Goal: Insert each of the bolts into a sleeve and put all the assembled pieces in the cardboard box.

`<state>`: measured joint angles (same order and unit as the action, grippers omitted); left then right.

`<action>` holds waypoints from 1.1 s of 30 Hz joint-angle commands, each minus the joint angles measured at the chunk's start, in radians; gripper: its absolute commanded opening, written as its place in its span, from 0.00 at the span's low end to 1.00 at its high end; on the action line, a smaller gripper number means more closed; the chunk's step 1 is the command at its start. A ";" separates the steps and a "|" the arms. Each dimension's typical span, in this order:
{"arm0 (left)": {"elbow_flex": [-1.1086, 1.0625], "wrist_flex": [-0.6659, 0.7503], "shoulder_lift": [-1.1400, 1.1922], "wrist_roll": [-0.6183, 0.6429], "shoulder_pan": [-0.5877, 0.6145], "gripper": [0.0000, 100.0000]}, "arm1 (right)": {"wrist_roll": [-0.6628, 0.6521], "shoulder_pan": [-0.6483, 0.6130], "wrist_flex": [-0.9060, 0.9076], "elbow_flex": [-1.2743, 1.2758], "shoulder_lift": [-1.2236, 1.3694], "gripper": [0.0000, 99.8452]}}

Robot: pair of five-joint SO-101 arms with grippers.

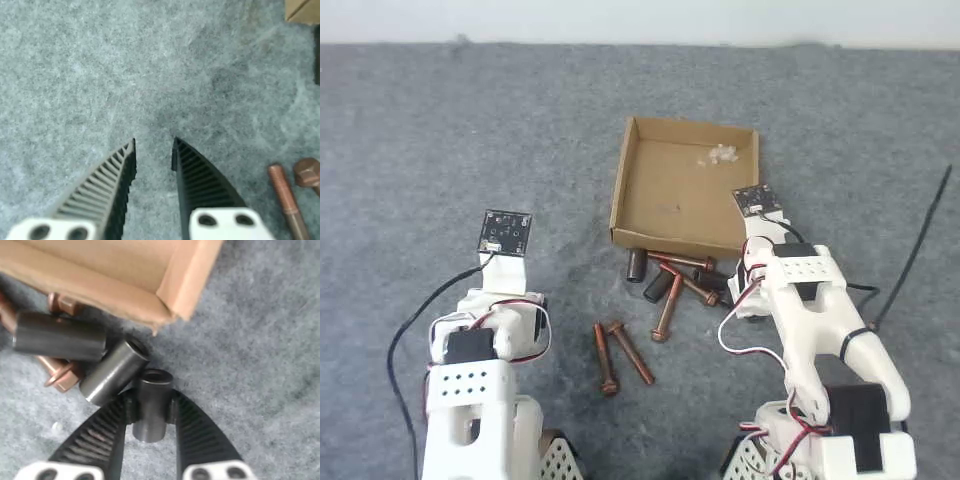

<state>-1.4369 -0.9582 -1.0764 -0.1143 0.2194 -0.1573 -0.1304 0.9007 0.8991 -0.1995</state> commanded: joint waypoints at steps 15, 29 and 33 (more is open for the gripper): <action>0.111 -0.049 0.018 -0.002 -0.087 0.12 | -0.011 0.151 -0.035 -0.060 -0.002 0.01; 0.475 -0.345 0.407 0.126 -0.542 0.11 | -0.014 0.156 -0.035 -0.061 -0.002 0.01; 0.455 -0.281 0.434 0.196 -0.724 0.11 | -0.014 0.156 -0.035 -0.061 -0.002 0.01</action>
<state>-1.0104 -1.2896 -0.6559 0.0161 -0.3360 -0.1573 0.0092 0.8807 0.8930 -0.1964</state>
